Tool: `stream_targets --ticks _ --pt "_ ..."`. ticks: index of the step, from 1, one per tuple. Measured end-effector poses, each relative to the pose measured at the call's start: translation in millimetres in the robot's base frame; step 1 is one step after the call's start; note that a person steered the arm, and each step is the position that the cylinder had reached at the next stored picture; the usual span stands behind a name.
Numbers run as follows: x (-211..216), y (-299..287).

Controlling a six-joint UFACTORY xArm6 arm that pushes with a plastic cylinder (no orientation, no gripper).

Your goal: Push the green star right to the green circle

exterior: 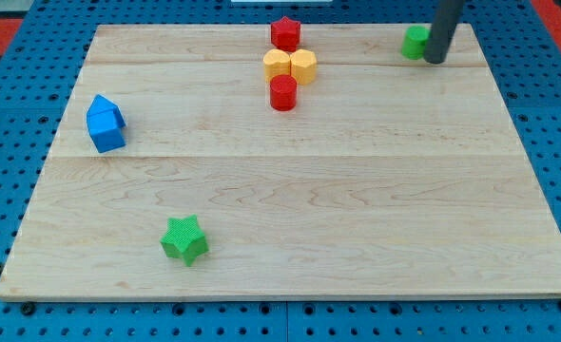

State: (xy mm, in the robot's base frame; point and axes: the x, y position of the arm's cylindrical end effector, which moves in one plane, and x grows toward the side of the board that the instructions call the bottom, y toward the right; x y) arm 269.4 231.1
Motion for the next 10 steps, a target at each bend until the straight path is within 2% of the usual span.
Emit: stream_targets --ticks 1,2,3,4,5,8,10 --pt "-13 24" --pt "-44 -6" --pt "-48 -51" --pt "11 -29" --pt "77 -37" --pt "187 -113" --pt "280 -171"
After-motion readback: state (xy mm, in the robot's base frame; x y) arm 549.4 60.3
